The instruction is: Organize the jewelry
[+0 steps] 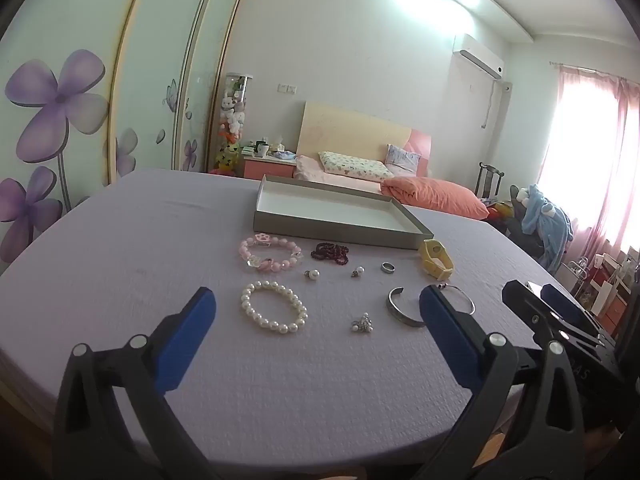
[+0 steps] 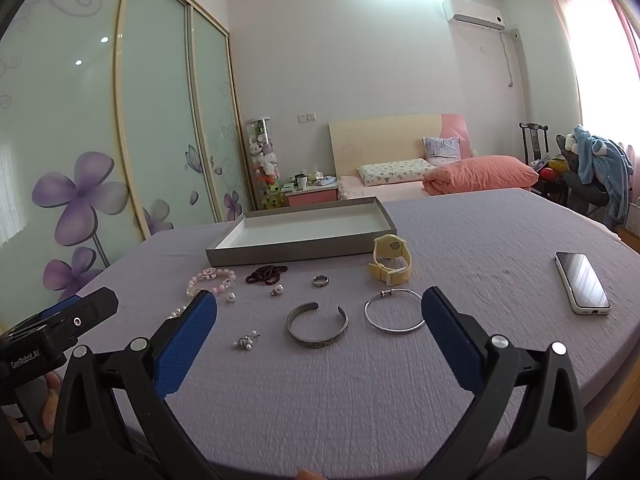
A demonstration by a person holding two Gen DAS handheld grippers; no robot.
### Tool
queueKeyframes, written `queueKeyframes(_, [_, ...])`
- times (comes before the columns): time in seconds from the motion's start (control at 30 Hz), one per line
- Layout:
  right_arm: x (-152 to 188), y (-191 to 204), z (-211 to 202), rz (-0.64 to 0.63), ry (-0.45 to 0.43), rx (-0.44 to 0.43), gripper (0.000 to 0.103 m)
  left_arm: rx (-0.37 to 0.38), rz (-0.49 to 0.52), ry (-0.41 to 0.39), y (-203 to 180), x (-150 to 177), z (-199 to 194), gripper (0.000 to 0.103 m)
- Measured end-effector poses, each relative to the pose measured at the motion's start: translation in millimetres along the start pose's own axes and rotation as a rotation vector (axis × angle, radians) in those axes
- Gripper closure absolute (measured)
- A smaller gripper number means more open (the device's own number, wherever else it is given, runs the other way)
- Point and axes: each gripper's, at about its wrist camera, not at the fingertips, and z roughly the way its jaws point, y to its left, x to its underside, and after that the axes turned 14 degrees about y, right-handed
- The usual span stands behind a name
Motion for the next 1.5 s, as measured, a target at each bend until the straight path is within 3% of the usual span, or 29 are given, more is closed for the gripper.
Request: queueKeyframes(1.5, [1.3,-0.8,1.5,0.003,0.004,-0.003,0.001,-0.008,-0.006,0.009,7.8,6.9,5.1,0.002])
